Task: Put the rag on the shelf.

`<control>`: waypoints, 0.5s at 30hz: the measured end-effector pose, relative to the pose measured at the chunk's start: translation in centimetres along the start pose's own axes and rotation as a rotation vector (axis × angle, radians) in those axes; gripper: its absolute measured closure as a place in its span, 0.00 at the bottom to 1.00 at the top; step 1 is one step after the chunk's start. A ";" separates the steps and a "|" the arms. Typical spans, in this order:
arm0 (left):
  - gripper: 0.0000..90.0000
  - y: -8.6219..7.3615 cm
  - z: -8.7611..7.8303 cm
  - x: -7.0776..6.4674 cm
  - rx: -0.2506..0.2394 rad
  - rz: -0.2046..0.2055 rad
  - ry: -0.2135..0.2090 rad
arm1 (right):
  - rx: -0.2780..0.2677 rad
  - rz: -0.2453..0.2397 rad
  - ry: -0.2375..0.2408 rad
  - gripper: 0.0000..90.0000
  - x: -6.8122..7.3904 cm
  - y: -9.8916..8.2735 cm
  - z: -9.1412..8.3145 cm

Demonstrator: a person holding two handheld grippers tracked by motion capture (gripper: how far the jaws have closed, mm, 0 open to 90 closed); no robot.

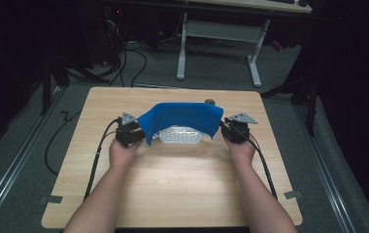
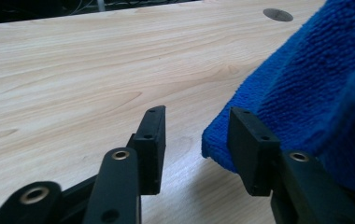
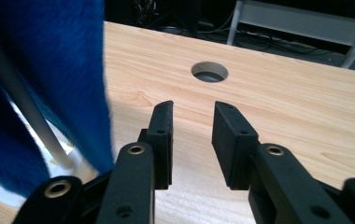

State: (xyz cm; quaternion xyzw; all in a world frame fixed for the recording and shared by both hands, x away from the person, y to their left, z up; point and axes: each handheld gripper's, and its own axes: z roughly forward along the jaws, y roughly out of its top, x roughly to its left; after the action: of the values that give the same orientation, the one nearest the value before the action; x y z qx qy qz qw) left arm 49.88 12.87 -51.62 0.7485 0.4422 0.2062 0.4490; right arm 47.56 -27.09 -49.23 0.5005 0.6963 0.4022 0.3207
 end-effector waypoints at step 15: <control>0.53 -0.5 -1.8 0.5 0.026 0.017 0.035 | -0.001 -0.014 -0.009 0.65 -0.1 0.2 -1.9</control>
State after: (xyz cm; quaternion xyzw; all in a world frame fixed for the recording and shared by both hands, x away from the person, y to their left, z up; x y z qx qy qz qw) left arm 48.68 14.26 -51.16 0.7544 0.4461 0.2174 0.4297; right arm 46.03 -27.62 -48.14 0.4972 0.6984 0.3979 0.3267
